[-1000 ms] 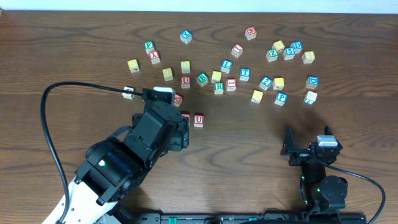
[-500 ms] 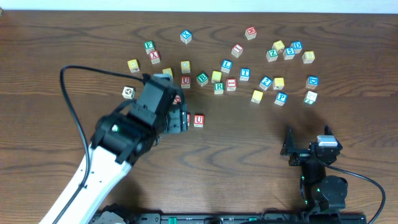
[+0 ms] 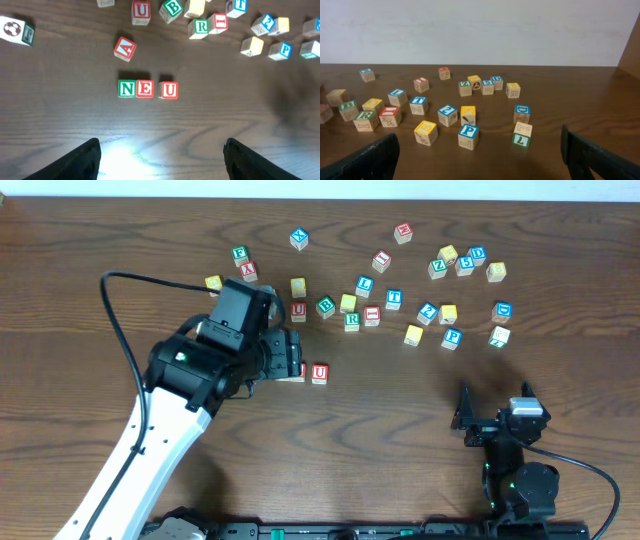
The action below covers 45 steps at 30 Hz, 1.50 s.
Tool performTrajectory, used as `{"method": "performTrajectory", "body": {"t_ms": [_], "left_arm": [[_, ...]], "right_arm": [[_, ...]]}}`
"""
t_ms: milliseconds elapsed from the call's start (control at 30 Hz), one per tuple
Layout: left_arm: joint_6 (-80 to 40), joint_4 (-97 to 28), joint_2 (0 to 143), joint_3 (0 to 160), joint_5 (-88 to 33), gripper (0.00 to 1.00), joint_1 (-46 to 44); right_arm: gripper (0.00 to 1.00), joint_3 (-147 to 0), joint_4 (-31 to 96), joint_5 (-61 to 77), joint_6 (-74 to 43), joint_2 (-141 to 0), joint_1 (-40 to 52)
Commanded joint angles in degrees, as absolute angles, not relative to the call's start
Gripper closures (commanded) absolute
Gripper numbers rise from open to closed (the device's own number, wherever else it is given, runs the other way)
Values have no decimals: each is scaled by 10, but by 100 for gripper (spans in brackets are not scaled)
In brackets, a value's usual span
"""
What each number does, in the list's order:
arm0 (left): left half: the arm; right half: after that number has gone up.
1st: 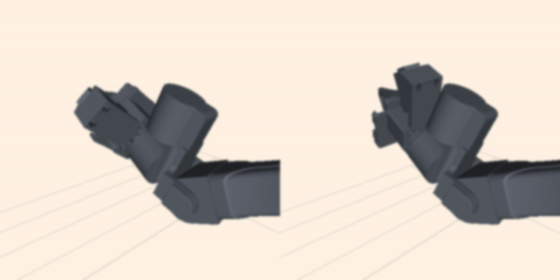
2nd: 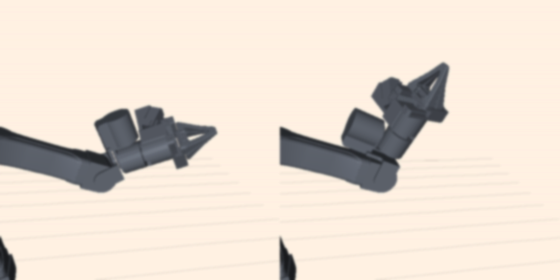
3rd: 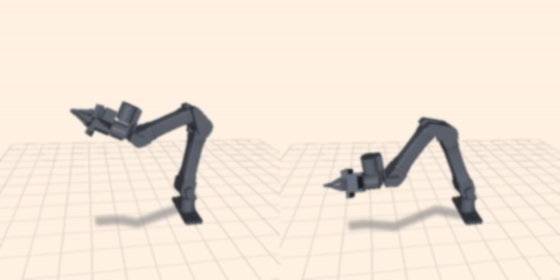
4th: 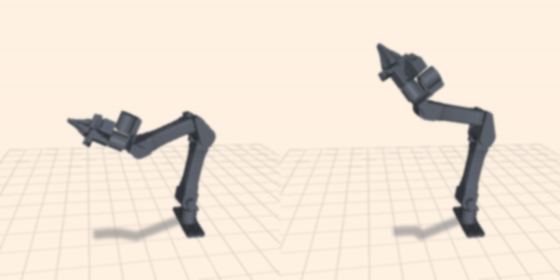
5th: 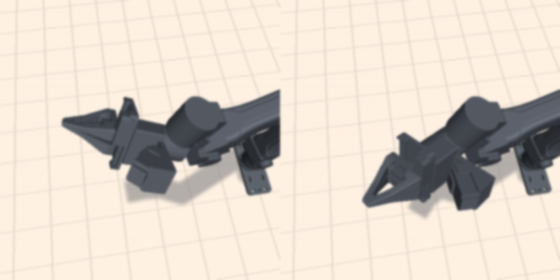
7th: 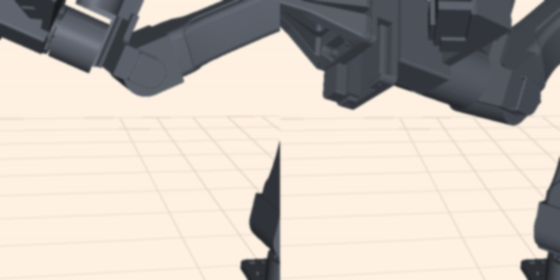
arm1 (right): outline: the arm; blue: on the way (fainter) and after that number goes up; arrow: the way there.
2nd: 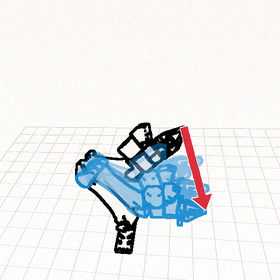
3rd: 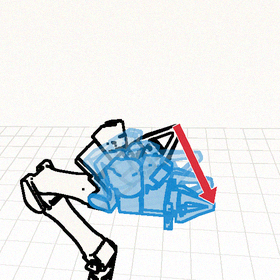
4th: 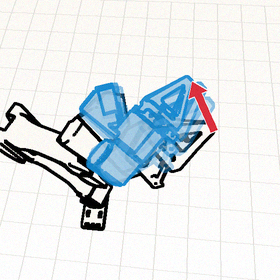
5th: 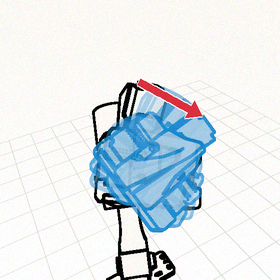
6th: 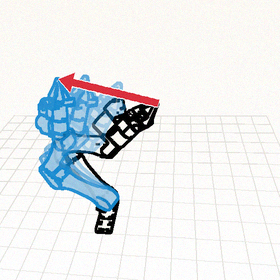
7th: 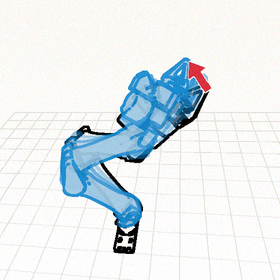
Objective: Spell out NEURIPS
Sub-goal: 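Raise the left gripper up and back away from the NEU row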
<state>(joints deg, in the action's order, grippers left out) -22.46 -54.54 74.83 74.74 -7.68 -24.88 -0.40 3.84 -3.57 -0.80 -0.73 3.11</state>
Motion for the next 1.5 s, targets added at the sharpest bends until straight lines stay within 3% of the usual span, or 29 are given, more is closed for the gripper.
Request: {"method": "performTrajectory", "body": {"t_ms": [0, 333, 833, 1467], "left_arm": [[-183, -575, 749, 788, -85, 23, -241], [-153, -579, 763, 806, -79, 20, -240], [-126, -624, 927, 928, -79, 19, -212], [-100, -610, 943, 929, -79, 12, -148]], "right_arm": [[1, -3, 41, -35, -3, -6, 27], [1, -3, 41, -35, -3, -6, 27], [1, -3, 41, -35, -3, -6, 27], [1, -3, 41, -35, -3, -6, 27]]}}
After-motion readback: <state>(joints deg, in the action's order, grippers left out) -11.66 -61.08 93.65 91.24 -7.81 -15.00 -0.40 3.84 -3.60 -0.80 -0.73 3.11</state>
